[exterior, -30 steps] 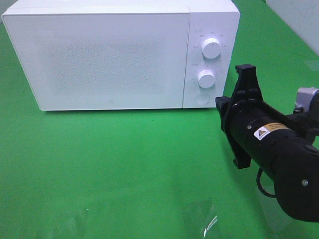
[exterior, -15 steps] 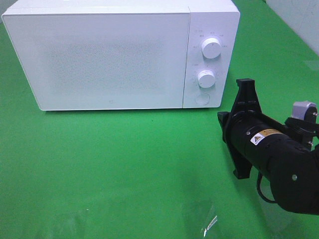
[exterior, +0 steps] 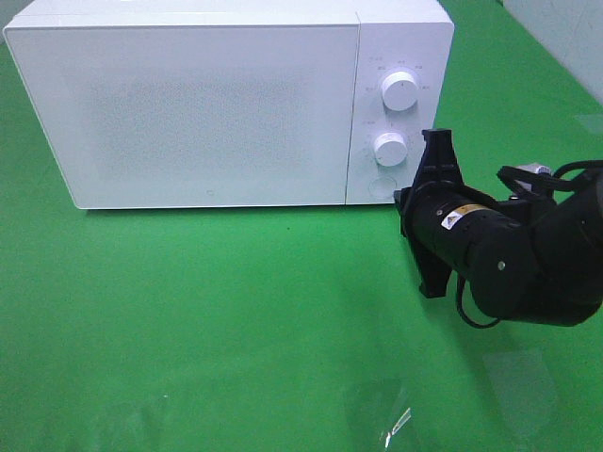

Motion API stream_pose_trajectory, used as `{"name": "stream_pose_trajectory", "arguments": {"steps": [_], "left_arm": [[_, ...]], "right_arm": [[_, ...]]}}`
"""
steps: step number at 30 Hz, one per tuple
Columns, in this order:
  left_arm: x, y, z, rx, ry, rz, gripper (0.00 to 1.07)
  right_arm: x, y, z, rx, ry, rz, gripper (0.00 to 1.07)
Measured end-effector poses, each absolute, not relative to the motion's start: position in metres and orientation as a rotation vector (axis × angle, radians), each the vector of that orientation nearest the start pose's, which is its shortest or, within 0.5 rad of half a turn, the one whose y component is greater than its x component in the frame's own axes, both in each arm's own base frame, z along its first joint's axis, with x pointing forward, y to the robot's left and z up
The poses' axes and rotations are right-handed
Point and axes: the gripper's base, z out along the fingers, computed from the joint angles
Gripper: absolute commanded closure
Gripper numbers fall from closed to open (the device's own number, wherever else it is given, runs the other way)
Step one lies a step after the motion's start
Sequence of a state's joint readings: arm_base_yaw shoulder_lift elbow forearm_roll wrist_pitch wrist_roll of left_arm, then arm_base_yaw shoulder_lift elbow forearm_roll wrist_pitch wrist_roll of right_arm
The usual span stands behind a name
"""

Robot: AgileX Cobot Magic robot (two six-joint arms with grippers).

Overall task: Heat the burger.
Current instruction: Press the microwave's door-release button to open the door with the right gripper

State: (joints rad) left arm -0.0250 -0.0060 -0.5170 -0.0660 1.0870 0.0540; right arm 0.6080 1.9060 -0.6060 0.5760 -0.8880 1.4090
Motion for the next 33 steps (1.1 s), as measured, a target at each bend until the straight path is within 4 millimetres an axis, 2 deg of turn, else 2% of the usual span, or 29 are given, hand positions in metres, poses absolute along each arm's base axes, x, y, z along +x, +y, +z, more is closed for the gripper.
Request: {"name": "stream_pose_trajectory", "arguments": {"steps": [15, 33], "left_arm": [[-0.009, -0.005, 0.280, 0.086, 2.045, -0.061, 0.06], [-0.009, -0.005, 0.280, 0.086, 2.045, -0.061, 0.06]], "right_arm": [[0.320, 0.150, 0.097, 1.469, 1.568, 1.093, 1.07], [0.345, 0.158, 0.080, 1.490, 1.564, 1.088, 1.07]]}}
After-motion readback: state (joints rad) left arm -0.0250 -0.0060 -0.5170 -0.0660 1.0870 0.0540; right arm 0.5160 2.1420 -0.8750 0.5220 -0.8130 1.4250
